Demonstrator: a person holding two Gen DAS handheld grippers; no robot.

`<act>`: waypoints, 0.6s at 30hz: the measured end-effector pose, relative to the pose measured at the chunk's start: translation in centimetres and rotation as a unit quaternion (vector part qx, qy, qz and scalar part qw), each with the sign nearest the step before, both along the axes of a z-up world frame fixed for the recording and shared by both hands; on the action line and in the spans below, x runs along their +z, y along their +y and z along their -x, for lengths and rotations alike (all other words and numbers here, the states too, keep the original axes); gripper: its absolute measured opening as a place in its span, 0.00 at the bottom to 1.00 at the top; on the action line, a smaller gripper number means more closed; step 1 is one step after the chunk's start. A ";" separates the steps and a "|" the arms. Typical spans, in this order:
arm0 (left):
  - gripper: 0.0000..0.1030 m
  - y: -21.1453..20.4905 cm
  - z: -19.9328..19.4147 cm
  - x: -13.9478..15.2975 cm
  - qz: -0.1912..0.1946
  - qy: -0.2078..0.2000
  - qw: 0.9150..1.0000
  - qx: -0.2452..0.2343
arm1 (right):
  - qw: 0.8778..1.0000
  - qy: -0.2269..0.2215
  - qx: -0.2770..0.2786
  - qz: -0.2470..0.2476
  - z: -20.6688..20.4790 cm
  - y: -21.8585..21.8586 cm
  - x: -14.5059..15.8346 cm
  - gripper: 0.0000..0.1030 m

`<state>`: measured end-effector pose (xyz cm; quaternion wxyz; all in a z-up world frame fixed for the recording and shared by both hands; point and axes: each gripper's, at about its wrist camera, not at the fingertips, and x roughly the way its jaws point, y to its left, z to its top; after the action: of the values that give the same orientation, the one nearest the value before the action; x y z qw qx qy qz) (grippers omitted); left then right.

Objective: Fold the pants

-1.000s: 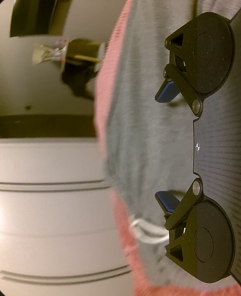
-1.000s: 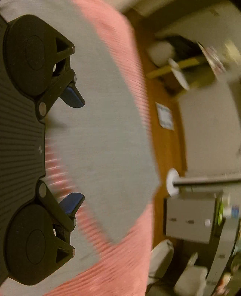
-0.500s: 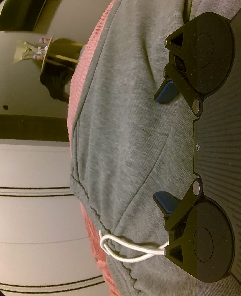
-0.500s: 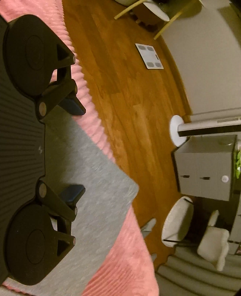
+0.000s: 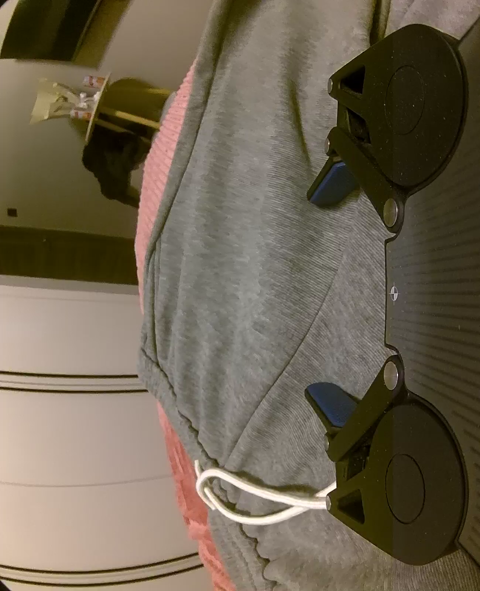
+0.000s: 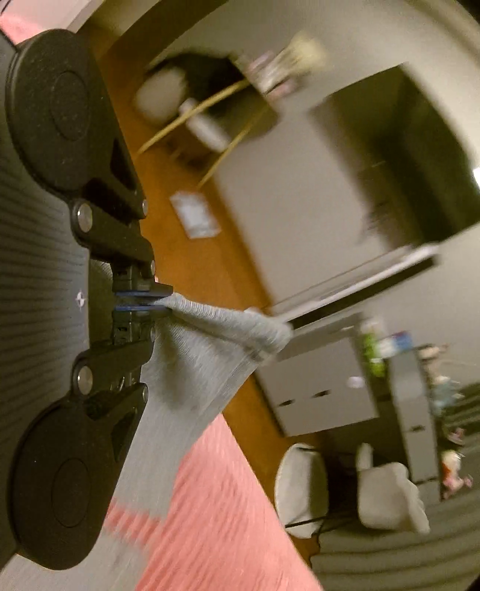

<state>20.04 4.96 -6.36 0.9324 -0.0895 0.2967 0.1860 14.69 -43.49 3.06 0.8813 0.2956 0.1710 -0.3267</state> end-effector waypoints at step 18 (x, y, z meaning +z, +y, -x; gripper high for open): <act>1.00 4.2 -2.1 4.4 0.330 -0.040 0.938 -0.098 | 0.968 -0.111 -0.021 -0.223 16.1 -5.1 -13.2 0.50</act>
<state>22.16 9.15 -1.93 0.8753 -0.3699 0.3108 -0.0187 -1.41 -48.57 -10.11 0.7996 0.5226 0.1345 -0.2636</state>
